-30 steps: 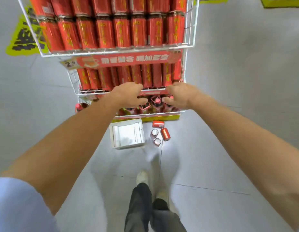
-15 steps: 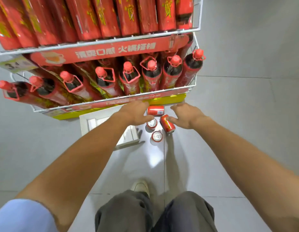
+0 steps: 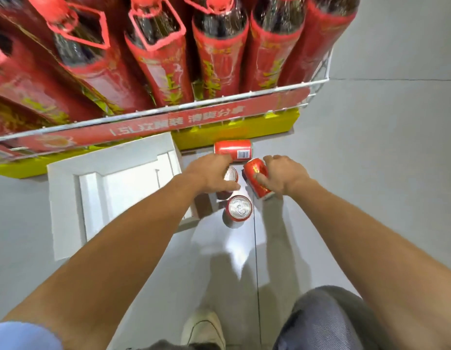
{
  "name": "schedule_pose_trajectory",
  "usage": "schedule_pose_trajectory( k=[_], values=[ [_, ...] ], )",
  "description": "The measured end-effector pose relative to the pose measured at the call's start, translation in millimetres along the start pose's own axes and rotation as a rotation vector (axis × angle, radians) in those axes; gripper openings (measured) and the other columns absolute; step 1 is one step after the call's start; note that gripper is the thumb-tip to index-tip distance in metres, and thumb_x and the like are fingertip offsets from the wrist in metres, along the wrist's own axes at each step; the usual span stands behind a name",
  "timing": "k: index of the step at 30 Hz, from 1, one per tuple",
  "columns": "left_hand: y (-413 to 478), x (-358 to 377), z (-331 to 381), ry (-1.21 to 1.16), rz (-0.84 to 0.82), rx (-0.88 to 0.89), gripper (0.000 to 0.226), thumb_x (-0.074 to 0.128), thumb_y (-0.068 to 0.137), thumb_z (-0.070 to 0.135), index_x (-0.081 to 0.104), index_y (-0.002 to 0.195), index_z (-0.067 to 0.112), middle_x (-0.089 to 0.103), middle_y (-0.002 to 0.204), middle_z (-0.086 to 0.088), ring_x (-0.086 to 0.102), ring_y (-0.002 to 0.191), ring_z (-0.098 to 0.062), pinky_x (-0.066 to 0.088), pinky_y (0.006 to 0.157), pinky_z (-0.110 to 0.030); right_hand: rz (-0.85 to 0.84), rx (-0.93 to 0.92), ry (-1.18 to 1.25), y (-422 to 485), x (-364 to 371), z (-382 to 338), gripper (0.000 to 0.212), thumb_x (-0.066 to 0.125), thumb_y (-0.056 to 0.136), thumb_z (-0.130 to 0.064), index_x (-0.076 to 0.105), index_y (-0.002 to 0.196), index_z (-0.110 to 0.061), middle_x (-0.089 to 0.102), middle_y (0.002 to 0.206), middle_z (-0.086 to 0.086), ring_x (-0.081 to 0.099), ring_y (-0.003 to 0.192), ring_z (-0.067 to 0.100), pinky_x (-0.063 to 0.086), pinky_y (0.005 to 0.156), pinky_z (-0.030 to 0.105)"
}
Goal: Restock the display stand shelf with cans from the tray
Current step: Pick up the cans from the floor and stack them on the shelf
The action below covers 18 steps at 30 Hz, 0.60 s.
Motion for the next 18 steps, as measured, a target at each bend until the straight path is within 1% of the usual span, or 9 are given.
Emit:
schedule_pose_trajectory(
  k=[1, 2, 3, 7, 9, 11, 14, 16, 18],
  values=[
    [1.8, 8.0, -0.8, 0.01, 0.019, 0.01, 0.057, 0.073, 0.078, 0.059, 0.056, 0.116, 0.02, 0.063, 0.11, 0.001, 0.058, 0.093, -0.022, 0.048, 0.075, -0.034, 0.006, 0.013, 0.009, 3.2, 4.3, 0.5, 0.056, 0.05, 0.098, -0.055, 0.056, 0.129, -0.008, 0.064, 0.126, 0.019, 0.06, 0.118, 0.038, 0.05, 0.09, 0.044],
    [2.2, 14.8, -2.7, 0.013, 0.042, 0.006, 0.055, 0.075, 0.077, 0.056, 0.056, 0.114, 0.021, 0.063, 0.11, -0.001, 0.058, 0.093, -0.023, 0.048, 0.073, -0.035, 0.009, 0.023, 0.017, 6.2, 8.7, 0.5, 0.057, 0.05, 0.098, -0.056, 0.056, 0.129, -0.008, 0.064, 0.126, 0.018, 0.06, 0.118, 0.038, 0.05, 0.09, 0.044],
    [2.1, 19.2, -4.3, 0.004, 0.074, 0.009, 0.055, 0.077, 0.076, 0.053, 0.055, 0.115, 0.021, 0.062, 0.112, -0.003, 0.059, 0.095, -0.025, 0.049, 0.073, -0.036, 0.013, 0.03, 0.026, 9.4, 13.0, -0.2, 0.059, 0.051, 0.097, -0.058, 0.056, 0.129, -0.008, 0.064, 0.126, 0.018, 0.06, 0.118, 0.038, 0.05, 0.091, 0.044],
    [4.2, 26.0, -9.6, -0.047, 0.181, 0.033, 0.061, 0.082, 0.076, 0.042, 0.056, 0.127, 0.019, 0.063, 0.123, -0.005, 0.061, 0.108, -0.026, 0.053, 0.087, -0.042, 0.042, 0.07, 0.077, 20.7, 30.5, 0.7, 0.063, 0.062, 0.093, -0.056, 0.053, 0.131, -0.007, 0.063, 0.128, 0.018, 0.062, 0.117, 0.037, 0.05, 0.091, 0.042],
    [3.8, 30.1, -12.8, -0.094, 0.211, 0.033, 0.063, 0.083, 0.076, 0.041, 0.057, 0.129, 0.019, 0.064, 0.125, -0.005, 0.062, 0.109, -0.025, 0.053, 0.088, -0.041, 0.07, 0.098, 0.131, 24.8, 37.8, 3.0, 0.063, 0.065, 0.092, -0.053, 0.052, 0.131, -0.006, 0.063, 0.128, 0.019, 0.063, 0.115, 0.039, 0.05, 0.09, 0.042],
    [3.5, 34.9, -14.0, -0.125, 0.235, 0.044, 0.061, 0.082, 0.077, 0.042, 0.057, 0.128, 0.02, 0.065, 0.123, -0.004, 0.062, 0.107, -0.025, 0.052, 0.085, -0.037, 0.091, 0.14, 0.189, 28.1, 41.8, 5.8, 0.064, 0.069, 0.09, -0.052, 0.051, 0.129, -0.005, 0.063, 0.126, 0.021, 0.063, 0.113, 0.041, 0.05, 0.09, 0.044],
    [2.3, 36.0, -13.1, -0.114, 0.258, 0.042, 0.06, 0.083, 0.078, 0.043, 0.057, 0.127, 0.021, 0.066, 0.123, -0.004, 0.062, 0.108, -0.025, 0.05, 0.084, -0.035, 0.079, 0.171, 0.259, 27.1, 44.7, 7.0, 0.068, 0.074, 0.085, -0.052, 0.051, 0.128, -0.006, 0.063, 0.125, 0.023, 0.063, 0.113, 0.043, 0.051, 0.09, 0.044],
    [0.8, 31.7, -14.0, -0.142, 0.252, 0.015, 0.061, 0.085, 0.075, 0.04, 0.059, 0.126, 0.02, 0.067, 0.123, -0.005, 0.063, 0.108, -0.026, 0.052, 0.085, -0.036, 0.089, 0.17, 0.306, 20.2, 42.7, 6.5, 0.069, 0.077, 0.082, -0.052, 0.051, 0.126, -0.006, 0.064, 0.124, 0.022, 0.063, 0.111, 0.042, 0.052, 0.089, 0.044],
    [-6.4, 19.7, -13.6, -0.248, 0.242, -0.031, 0.065, 0.089, 0.069, 0.035, 0.061, 0.126, 0.02, 0.069, 0.122, -0.004, 0.064, 0.107, -0.025, 0.056, 0.089, -0.04, 0.132, 0.157, 0.36, 9.2, 33.1, 5.0, 0.068, 0.078, 0.081, -0.052, 0.052, 0.124, -0.007, 0.067, 0.119, 0.02, 0.065, 0.105, 0.04, 0.054, 0.086, 0.043]
  ],
)
Point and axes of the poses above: each hand's wrist, its own y-axis towards the middle knuckle, its own x-axis out of the palm, z = x × y, the point moved 5 cm from there along y, towards the middle knuckle
